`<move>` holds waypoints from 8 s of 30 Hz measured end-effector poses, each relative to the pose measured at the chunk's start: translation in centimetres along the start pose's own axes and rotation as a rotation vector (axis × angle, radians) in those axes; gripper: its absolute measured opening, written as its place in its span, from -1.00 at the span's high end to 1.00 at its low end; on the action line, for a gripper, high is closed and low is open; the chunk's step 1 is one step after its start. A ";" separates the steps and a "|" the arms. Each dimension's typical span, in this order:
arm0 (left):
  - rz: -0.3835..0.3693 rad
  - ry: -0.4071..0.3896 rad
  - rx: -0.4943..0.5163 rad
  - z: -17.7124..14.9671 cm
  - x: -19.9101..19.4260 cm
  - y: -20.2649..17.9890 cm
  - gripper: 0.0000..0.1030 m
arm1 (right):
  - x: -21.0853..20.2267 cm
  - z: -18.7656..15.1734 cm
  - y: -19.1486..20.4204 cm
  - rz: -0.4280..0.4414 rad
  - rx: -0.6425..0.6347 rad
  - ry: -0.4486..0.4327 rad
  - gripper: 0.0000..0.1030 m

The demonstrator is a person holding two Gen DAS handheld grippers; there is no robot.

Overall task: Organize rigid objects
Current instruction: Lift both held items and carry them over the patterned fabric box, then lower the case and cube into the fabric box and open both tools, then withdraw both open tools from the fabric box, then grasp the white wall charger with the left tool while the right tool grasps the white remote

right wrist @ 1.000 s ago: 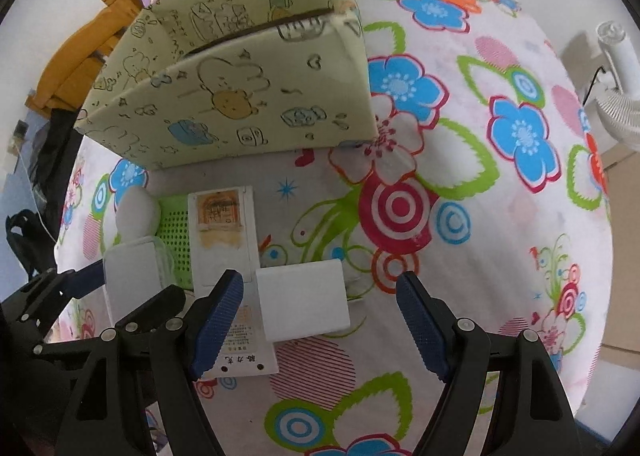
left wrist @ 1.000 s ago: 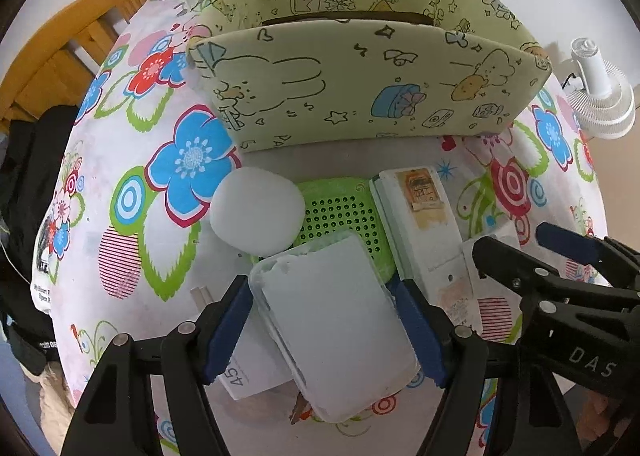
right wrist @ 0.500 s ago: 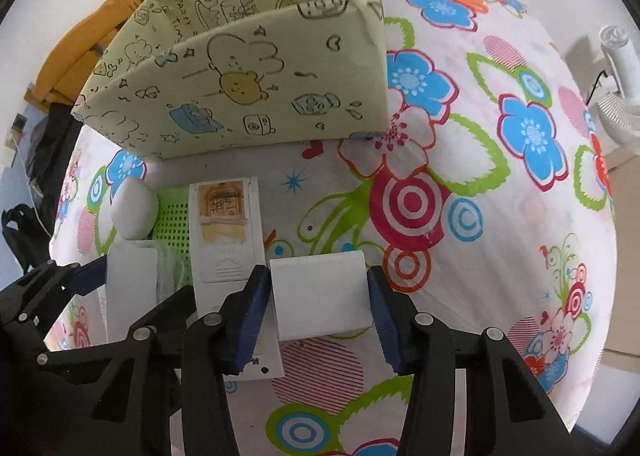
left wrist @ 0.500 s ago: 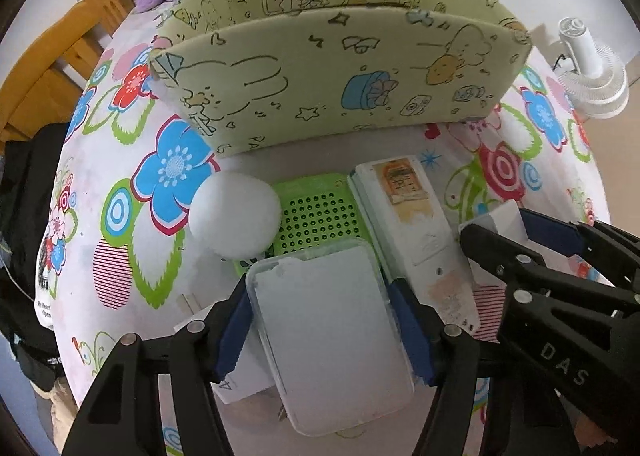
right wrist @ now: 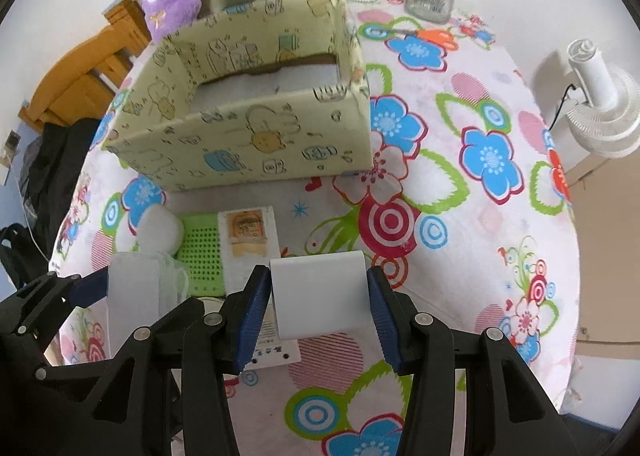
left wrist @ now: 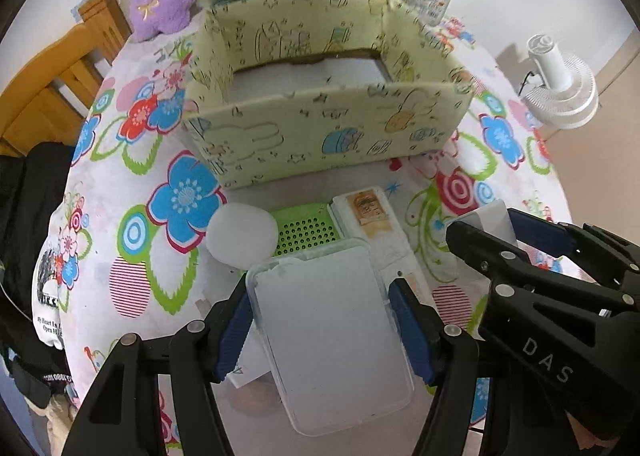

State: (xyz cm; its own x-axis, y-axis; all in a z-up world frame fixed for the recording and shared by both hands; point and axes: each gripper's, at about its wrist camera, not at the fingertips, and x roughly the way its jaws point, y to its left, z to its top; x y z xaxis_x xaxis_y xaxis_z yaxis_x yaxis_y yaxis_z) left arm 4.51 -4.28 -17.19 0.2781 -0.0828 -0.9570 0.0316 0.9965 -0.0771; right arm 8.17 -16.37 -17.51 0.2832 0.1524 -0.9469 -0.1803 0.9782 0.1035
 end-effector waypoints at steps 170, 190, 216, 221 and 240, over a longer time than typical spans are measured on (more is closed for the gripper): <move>0.012 -0.233 0.113 6.3 -9.1 1.7 -0.89 | -8.0 6.8 4.8 -0.006 0.009 -0.231 -0.63; -0.042 -0.166 0.076 3.1 -7.1 3.7 -0.90 | -6.8 3.1 5.5 0.001 0.012 -0.184 -0.63; -0.036 -0.038 -0.024 -0.7 -0.7 7.4 -0.90 | -1.0 -0.8 5.2 0.004 -0.002 -0.105 -0.63; -0.033 -0.010 -0.040 -1.3 0.7 7.5 -0.90 | 0.2 -1.3 4.9 -0.011 -0.006 -0.085 -0.63; -0.002 0.059 -0.085 -2.8 4.1 8.1 -0.83 | 4.1 -2.5 4.6 -0.036 -0.018 -0.017 -0.63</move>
State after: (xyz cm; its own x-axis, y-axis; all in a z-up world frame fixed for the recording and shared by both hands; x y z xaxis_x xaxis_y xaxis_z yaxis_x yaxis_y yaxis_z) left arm 3.25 3.46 -22.48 0.2206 -0.0863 -0.9715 -0.0499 0.9938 -0.0996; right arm 6.16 -11.57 -21.61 0.3059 0.1192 -0.9446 -0.1861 0.9805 0.0635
